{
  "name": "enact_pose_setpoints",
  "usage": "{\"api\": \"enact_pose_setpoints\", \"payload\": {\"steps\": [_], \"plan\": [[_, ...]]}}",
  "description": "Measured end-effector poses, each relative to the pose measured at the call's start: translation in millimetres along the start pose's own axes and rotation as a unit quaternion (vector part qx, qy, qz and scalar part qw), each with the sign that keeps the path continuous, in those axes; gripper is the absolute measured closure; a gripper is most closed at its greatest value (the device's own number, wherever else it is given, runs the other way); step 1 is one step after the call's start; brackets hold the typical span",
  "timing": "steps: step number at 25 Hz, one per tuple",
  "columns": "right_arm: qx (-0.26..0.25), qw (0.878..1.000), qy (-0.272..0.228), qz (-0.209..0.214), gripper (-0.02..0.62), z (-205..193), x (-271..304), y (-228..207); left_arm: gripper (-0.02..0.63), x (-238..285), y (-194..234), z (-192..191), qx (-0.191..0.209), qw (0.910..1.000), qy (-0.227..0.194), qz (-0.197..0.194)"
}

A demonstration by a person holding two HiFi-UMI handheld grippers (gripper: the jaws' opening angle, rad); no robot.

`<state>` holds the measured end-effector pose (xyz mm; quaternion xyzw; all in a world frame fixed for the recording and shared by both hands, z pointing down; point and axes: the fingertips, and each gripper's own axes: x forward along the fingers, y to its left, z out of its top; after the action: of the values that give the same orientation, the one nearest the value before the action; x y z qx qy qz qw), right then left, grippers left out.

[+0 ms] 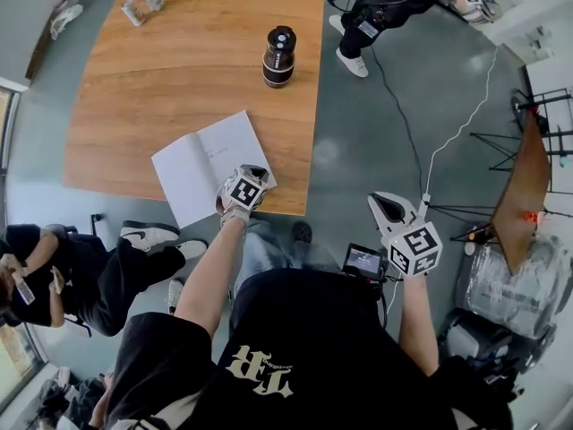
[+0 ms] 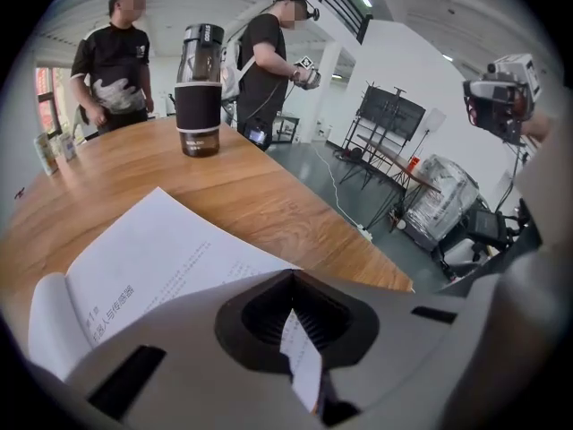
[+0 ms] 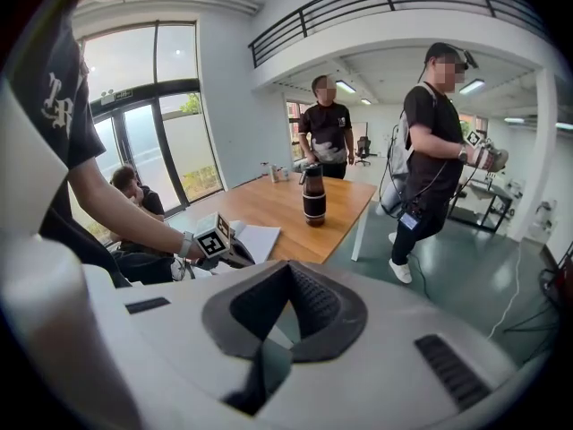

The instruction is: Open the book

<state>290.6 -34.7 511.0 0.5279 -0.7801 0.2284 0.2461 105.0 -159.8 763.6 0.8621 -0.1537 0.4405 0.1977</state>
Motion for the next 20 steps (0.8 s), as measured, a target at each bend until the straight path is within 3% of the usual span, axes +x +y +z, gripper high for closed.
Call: {"api": "enact_pose_setpoints", "payload": {"steps": [9,20], "plan": [[0.001,1.000,0.012,0.003,0.606,-1,13,13,0.598,8,-3,-5,0.034,0.9990,0.024,-0.013],[-0.013,0.998,0.023,0.051,0.606,5,56,28,0.598,-28,39,-41,0.009,0.9954,0.076,0.058]]}}
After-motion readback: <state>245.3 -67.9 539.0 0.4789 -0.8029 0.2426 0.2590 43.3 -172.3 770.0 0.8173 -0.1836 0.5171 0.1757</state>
